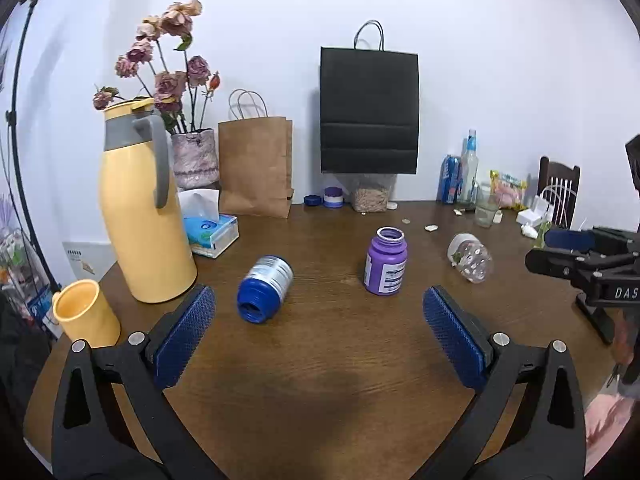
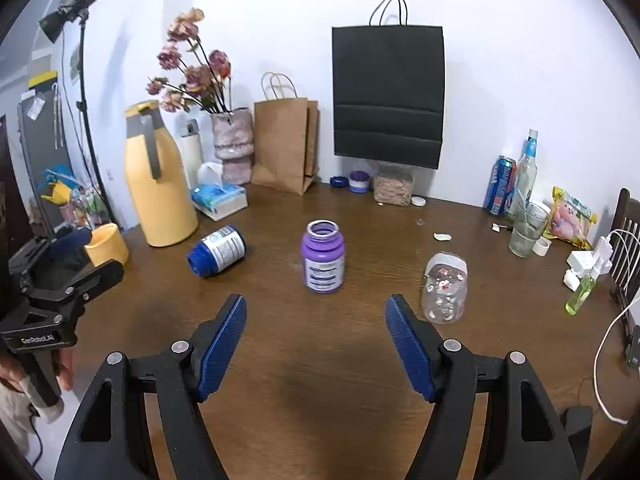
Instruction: Flip cup upright
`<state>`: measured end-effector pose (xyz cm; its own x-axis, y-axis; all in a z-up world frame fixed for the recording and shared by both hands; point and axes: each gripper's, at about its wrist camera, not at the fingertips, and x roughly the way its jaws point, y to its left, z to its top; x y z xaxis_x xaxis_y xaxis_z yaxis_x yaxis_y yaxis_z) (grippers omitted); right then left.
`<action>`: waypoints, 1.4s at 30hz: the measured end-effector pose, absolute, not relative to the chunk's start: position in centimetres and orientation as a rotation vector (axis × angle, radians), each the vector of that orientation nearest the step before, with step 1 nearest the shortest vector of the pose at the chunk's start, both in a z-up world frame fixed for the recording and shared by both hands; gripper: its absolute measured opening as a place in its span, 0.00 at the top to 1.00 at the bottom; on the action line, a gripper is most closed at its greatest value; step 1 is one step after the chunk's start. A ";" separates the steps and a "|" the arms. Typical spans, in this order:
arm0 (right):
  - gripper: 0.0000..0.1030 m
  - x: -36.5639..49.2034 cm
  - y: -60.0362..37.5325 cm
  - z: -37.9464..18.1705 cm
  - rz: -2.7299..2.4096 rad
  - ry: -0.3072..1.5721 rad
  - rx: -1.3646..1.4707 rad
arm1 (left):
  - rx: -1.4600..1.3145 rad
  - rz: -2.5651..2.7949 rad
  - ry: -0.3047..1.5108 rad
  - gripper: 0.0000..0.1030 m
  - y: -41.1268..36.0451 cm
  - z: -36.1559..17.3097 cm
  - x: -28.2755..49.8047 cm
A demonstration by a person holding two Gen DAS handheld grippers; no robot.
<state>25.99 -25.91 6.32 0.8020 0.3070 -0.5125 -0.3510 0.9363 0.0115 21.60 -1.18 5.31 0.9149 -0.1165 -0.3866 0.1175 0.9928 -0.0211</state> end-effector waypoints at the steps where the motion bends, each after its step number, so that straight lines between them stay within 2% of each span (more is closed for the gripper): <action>1: 0.25 25.2 -25.8 6.4 0.351 0.525 -0.087 | -0.004 -0.116 0.394 0.00 -1.0 5.5 20.9; 7: 0.25 18.6 -25.4 5.7 0.342 0.450 -0.083 | -0.010 -0.094 0.326 0.00 -0.4 5.4 13.3; 10: 0.14 14.2 -25.3 4.4 0.368 0.413 -0.044 | 0.019 -0.091 0.276 0.00 -0.3 4.1 7.8; 18: 0.14 4.1 -25.6 -0.9 0.305 0.305 -0.003 | 0.006 -0.041 0.201 0.00 0.6 -0.4 -1.8; 21: 0.14 2.0 -25.3 -1.1 0.295 0.255 -0.002 | 0.004 0.014 0.182 0.00 0.8 -0.6 -2.8; 26: 0.14 2.1 -24.0 -1.1 0.348 0.276 0.022 | -0.128 -0.036 0.235 0.00 1.8 -0.9 -2.5; 42: 0.14 1.9 -23.1 -1.7 0.335 0.297 0.008 | -0.065 -0.043 0.225 0.00 0.5 -0.6 -3.0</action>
<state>1.88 -23.13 -1.70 0.9015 0.3253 -0.2856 -0.3228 0.9447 0.0569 -3.01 0.52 -0.60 0.9739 -0.0503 -0.2212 0.0357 0.9969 -0.0695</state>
